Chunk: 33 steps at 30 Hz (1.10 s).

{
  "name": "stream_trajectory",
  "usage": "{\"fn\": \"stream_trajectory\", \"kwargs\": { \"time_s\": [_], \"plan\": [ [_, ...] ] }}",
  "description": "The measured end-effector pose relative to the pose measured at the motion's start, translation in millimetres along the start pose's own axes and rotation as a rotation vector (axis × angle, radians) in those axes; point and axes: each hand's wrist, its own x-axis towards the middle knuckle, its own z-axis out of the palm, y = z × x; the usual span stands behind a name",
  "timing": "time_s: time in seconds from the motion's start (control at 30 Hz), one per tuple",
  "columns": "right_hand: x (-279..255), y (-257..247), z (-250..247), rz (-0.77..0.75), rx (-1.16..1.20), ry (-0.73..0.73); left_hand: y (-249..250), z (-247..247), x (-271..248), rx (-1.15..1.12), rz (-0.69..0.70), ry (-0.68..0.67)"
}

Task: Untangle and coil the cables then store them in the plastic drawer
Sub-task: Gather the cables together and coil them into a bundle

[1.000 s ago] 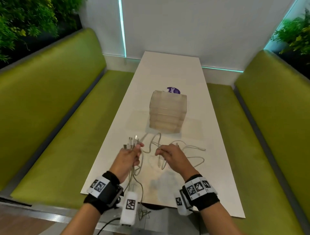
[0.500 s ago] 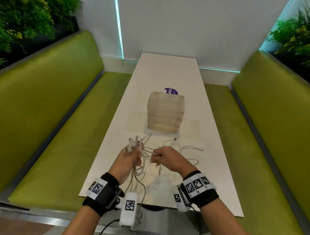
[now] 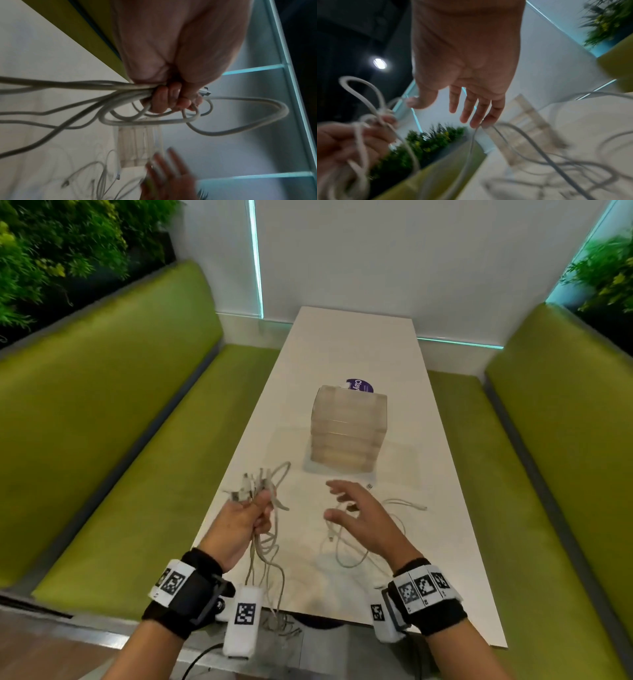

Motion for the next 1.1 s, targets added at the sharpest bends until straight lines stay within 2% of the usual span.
{"fn": "stream_trajectory", "kwargs": {
  "time_s": [0.13, 0.2, 0.27, 0.4, 0.57, 0.73, 0.8, 0.9, 1.1],
  "plan": [
    [-12, -47, 11, -0.091, 0.116, -0.215, -7, 17, -9, 0.201, 0.009, -0.129],
    [-15, -54, 14, -0.092, 0.105, -0.238, -5, 22, -11, 0.267, -0.014, -0.174],
    [-16, -52, 15, -0.075, 0.143, -0.152, -7, 23, -11, 0.263, -0.031, -0.177],
    [-15, -38, 9, -0.033, 0.231, -0.019, -12, 18, -6, 0.157, -0.018, -0.094],
    [-19, -34, 4, -0.104, 0.136, 0.045, -15, 18, -6, 0.167, -0.007, -0.041],
    [-19, -28, 4, -0.159, -0.107, 0.106, -15, 19, -7, 0.248, 0.026, -0.095],
    [-19, -27, 4, -0.200, -0.121, 0.146, -14, 22, -7, 0.252, 0.047, -0.076],
    [-22, -29, 4, -0.223, 0.076, 0.196, -12, 24, -7, 0.247, 0.064, -0.033],
    [-32, -36, 5, -0.106, 0.434, 0.160, -11, 20, -6, 0.178, 0.062, 0.031]
  ]
}}
